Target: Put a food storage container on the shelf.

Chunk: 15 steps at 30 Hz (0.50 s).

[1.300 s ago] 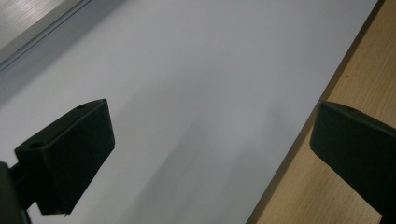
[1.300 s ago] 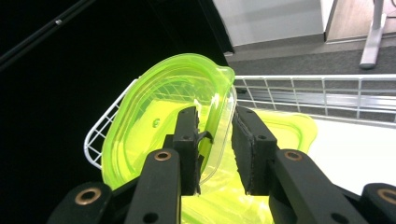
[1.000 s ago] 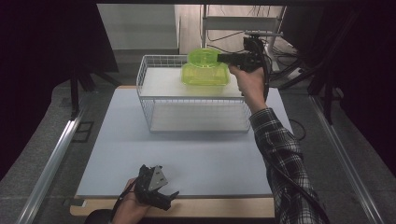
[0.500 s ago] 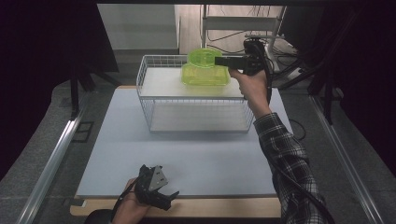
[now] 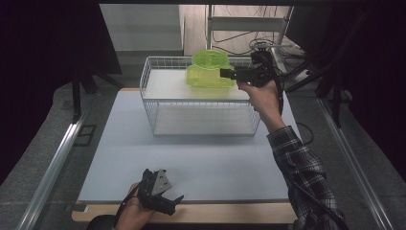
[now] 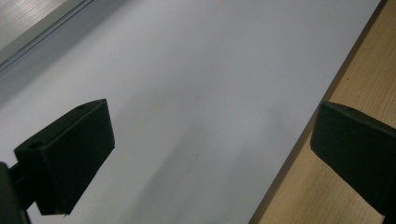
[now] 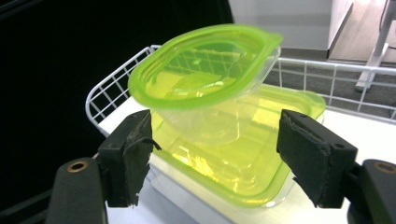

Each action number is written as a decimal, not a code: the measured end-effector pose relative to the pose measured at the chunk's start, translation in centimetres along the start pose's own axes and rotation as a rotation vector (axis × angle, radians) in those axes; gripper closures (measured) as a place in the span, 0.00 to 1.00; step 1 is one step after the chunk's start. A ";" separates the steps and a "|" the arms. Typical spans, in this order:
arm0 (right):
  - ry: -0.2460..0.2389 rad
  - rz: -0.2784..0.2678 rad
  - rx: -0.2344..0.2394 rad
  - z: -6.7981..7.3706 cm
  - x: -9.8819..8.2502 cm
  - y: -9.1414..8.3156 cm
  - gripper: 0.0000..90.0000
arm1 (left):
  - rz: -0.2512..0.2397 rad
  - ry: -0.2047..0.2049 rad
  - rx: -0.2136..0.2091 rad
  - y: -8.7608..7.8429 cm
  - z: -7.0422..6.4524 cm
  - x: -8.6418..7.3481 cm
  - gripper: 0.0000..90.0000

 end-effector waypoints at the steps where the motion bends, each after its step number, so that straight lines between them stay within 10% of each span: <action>1: -0.003 0.002 0.004 0.1 -0.2 -0.1 0.29 | 0.000 -0.002 0.001 0.0 0.0 0.0 0.00; 15: -0.087 0.038 0.017 1.6 -2.6 -0.7 0.17 | -0.078 -0.058 -0.069 -0.6 0.1 0.5 0.00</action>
Point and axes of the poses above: each handheld gripper's, and its own axes: y roughly forward along the jaws, x roughly out of its top, z roughly to its left, the point moved 5 cm from there along y, roughly forward along the jaws, and after that the axes turned 7 degrees about x, right-handed, at the moved point
